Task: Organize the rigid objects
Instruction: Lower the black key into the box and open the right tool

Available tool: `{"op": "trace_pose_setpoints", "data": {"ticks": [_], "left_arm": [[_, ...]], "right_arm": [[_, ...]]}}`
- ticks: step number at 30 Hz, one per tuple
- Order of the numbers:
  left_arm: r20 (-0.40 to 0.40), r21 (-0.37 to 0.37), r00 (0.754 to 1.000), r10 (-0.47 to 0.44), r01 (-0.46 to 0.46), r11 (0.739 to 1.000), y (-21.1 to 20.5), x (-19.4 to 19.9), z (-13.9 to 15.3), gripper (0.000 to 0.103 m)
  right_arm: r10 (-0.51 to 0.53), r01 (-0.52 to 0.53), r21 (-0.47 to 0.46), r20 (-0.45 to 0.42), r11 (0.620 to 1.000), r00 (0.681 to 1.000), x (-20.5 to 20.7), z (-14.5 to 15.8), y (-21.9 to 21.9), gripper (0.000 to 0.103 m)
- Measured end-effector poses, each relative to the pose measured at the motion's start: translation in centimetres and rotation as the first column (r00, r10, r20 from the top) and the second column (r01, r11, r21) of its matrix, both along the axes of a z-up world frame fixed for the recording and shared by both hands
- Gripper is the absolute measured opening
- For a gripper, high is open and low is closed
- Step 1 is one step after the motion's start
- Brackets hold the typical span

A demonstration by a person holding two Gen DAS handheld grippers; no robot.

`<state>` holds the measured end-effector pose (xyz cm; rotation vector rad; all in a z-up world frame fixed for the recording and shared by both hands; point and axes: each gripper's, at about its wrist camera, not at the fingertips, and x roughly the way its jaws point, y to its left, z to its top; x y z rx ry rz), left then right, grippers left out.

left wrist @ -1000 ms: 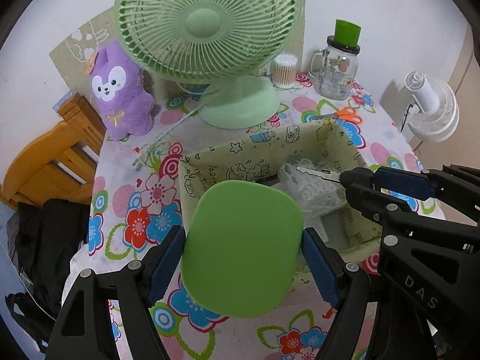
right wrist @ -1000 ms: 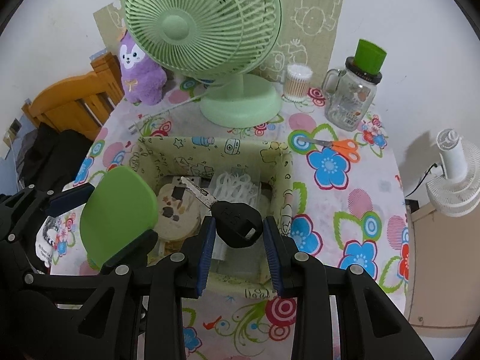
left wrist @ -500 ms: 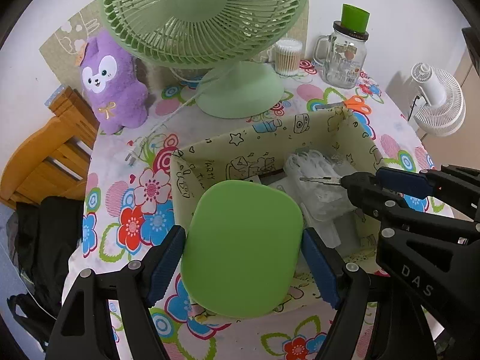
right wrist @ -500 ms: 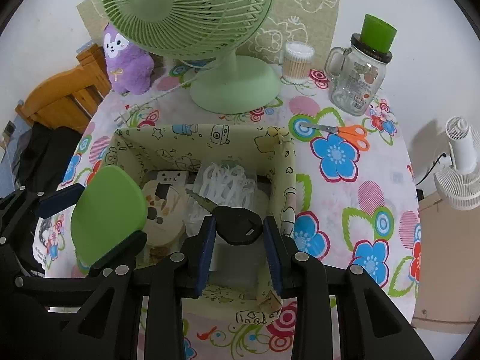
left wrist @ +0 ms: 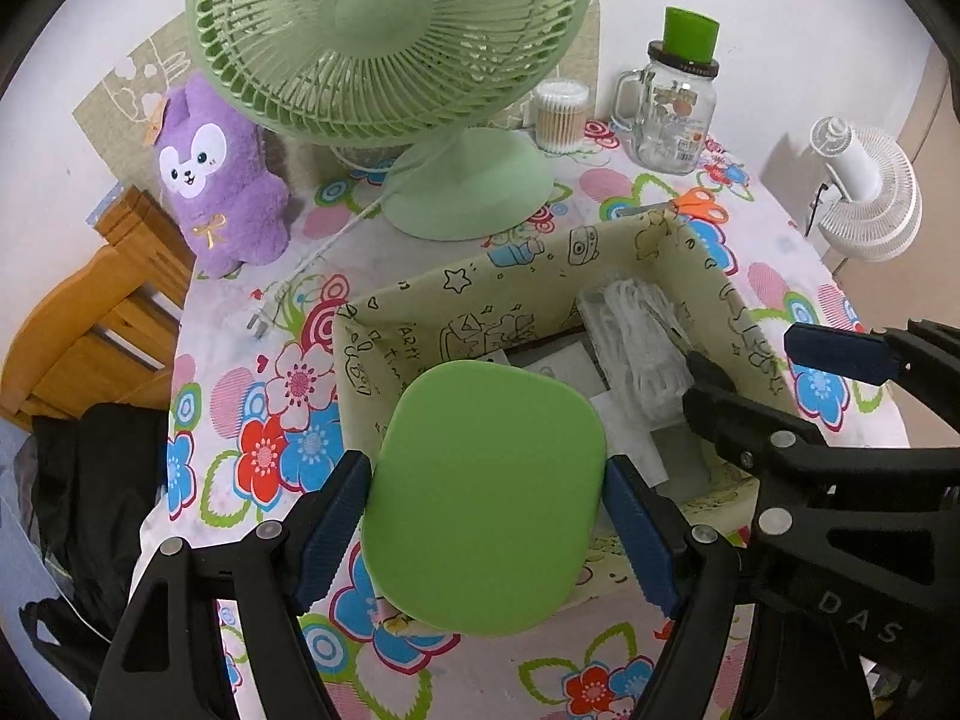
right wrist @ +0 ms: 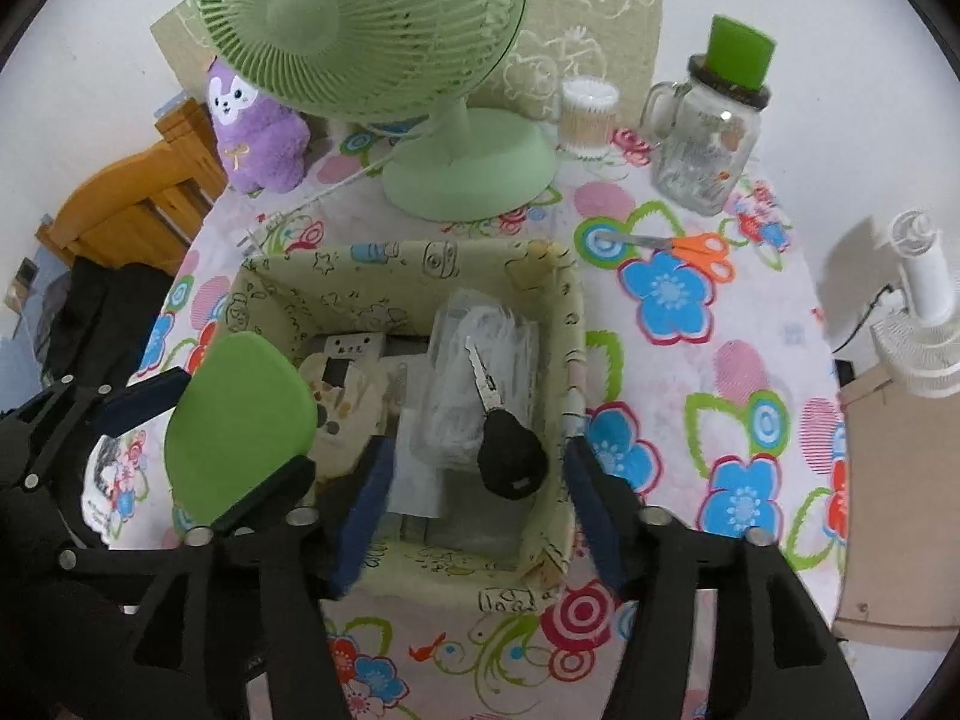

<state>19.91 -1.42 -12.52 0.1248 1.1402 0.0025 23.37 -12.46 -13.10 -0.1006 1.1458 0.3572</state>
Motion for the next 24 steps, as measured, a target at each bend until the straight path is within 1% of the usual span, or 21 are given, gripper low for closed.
{"op": "trace_pose_setpoints", "data": {"ticks": [7, 14, 19, 24], "left_arm": [[0.029, -0.005, 0.999, -0.016, 0.016, 1.0, -0.1, -0.7, 1.3, 0.08], [0.054, -0.007, 0.998, -0.042, 0.043, 0.999, -0.3, -0.8, 2.4, 0.08], [0.063, -0.008, 0.996, -0.066, 0.066, 0.998, -0.6, -0.4, 2.7, 0.08], [0.054, -0.014, 0.995, -0.087, 0.088, 0.996, -1.0, 0.3, 2.2, 0.08]], "right_arm": [[-0.01, 0.01, -0.009, 0.03, 1.0, 1.0, -0.8, 1.6, -0.2, 0.069], [-0.035, 0.036, -0.015, 0.063, 0.999, 0.997, -1.3, 3.2, -0.5, 0.077], [-0.046, 0.048, -0.024, 0.074, 0.999, 0.996, -1.2, 3.6, -1.3, 0.08], [-0.072, 0.075, -0.036, 0.073, 0.997, 0.995, -0.8, 3.3, -2.1, 0.08]]}}
